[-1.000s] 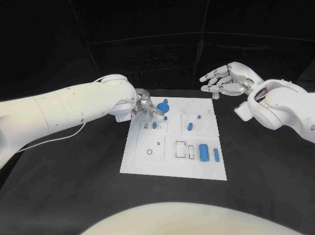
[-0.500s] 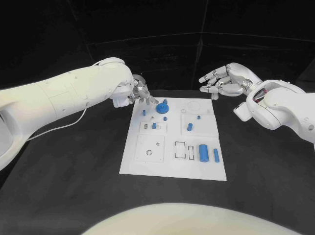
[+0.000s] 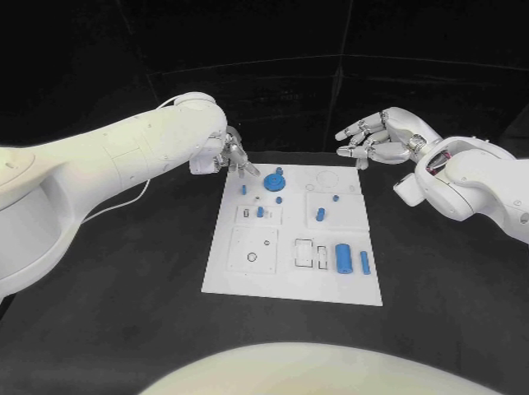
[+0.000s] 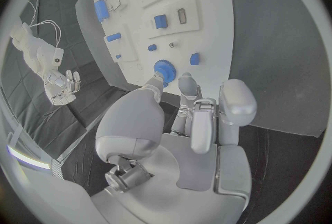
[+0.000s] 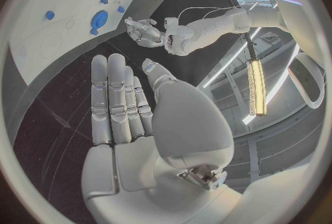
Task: Assemble the parts on the task board
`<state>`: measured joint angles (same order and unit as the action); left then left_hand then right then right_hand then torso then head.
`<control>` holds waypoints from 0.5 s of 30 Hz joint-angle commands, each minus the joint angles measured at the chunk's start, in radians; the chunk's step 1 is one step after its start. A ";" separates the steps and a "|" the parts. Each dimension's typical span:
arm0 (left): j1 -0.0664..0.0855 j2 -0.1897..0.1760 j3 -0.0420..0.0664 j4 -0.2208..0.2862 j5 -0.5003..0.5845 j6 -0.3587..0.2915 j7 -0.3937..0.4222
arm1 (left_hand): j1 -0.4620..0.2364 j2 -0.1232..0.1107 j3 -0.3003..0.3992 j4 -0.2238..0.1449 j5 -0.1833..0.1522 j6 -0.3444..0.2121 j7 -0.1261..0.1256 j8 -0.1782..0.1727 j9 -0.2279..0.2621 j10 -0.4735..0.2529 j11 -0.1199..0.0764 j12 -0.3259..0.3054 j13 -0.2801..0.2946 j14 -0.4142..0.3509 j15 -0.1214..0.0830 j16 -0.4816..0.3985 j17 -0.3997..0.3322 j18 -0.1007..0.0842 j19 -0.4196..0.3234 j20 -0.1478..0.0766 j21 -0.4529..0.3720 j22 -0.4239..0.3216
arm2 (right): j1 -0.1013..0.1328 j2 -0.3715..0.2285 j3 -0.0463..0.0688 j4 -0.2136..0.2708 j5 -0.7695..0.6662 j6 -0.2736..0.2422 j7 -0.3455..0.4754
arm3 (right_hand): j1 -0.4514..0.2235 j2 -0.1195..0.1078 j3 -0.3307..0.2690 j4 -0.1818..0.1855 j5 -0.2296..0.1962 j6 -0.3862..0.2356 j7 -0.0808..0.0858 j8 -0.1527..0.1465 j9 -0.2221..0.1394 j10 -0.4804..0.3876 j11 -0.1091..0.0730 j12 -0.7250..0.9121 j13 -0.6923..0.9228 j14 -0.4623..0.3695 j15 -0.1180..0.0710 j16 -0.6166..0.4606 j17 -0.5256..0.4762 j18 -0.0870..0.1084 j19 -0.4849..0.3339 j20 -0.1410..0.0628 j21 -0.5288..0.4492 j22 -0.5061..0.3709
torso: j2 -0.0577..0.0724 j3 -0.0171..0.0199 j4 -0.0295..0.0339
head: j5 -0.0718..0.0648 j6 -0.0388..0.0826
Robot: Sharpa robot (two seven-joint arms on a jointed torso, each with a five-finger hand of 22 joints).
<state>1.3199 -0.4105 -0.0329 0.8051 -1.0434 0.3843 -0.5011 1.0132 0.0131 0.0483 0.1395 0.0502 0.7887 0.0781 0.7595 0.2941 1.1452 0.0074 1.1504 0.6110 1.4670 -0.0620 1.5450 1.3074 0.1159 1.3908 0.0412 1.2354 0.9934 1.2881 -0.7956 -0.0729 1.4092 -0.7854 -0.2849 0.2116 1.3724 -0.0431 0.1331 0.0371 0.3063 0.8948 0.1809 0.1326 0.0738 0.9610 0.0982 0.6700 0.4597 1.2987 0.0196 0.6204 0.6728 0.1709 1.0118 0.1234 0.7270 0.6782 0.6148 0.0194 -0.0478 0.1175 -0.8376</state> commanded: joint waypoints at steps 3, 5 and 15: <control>-0.005 0.019 0.000 -0.042 -0.040 0.047 -0.005 | -0.004 0.012 -0.016 0.005 -0.001 0.008 -0.002 0.010 0.002 0.001 -0.007 0.003 0.002 0.088 -0.005 -0.003 0.189 -0.008 0.001 0.000 0.003 0.003 | 0.002 0.002 0.001 0.001 -0.001 0.002 0.008 | -0.006 -0.001 0.001 0.004 0.005 -0.006 0.003 0.007 0.001 -0.004 -0.001 0.003 -0.001 -0.006 0.001 -0.003 0.001 0.012 0.003 0.005 -0.003 -0.001 | 0.001 -0.0008 -0.0002 | 0.003 0.001; -0.008 0.025 0.000 -0.057 -0.043 0.047 -0.004 | -0.004 0.013 -0.021 0.007 -0.001 0.009 -0.003 0.011 0.002 0.001 -0.007 0.003 0.002 0.087 -0.005 -0.003 0.188 -0.008 0.001 -0.001 0.003 0.004 | 0.002 0.002 0.001 0.001 -0.001 0.002 0.007 | -0.005 0.000 0.001 0.004 0.006 -0.007 0.003 0.007 0.001 -0.004 -0.001 0.004 -0.001 -0.006 0.001 -0.003 0.001 0.012 0.003 0.005 -0.004 -0.001 | 0.001 -0.0009 -0.0003 | 0.003 0.001; -0.022 0.050 0.001 -0.108 -0.047 0.052 0.002 | -0.003 0.015 -0.026 0.009 -0.001 0.011 -0.004 0.014 0.002 0.003 -0.008 0.005 0.004 0.088 -0.006 -0.002 0.191 -0.009 0.003 -0.001 0.006 0.009 | 0.002 0.003 0.001 0.003 -0.001 0.000 0.010 | -0.003 0.001 0.002 0.004 0.009 -0.007 0.002 0.008 0.001 -0.005 -0.001 0.005 -0.002 -0.006 0.000 -0.003 0.001 0.012 0.004 0.005 -0.004 -0.002 | 0.001 -0.0007 0.0016 | 0.004 -0.001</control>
<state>1.2962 -0.3623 -0.0329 0.7011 -1.0752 0.4175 -0.5019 1.0082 0.0181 0.0294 0.1502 0.0502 0.7936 0.0733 0.7677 0.2948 1.1491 0.0034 1.1504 0.6146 1.4670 -0.0620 1.5450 1.3074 0.1160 1.3908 0.0412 1.2354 1.0019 1.2881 -0.7939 -0.0729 1.4107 -0.7855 -0.2850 0.2114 1.3724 -0.0431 0.1332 0.0370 0.3106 0.8948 0.1809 0.1365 0.0738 0.9610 0.0982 0.6699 0.4587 1.2987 0.0196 0.6205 0.6728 0.1710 1.0118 0.1234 0.7270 0.6774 0.6160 0.0186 -0.0475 0.1209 -0.8376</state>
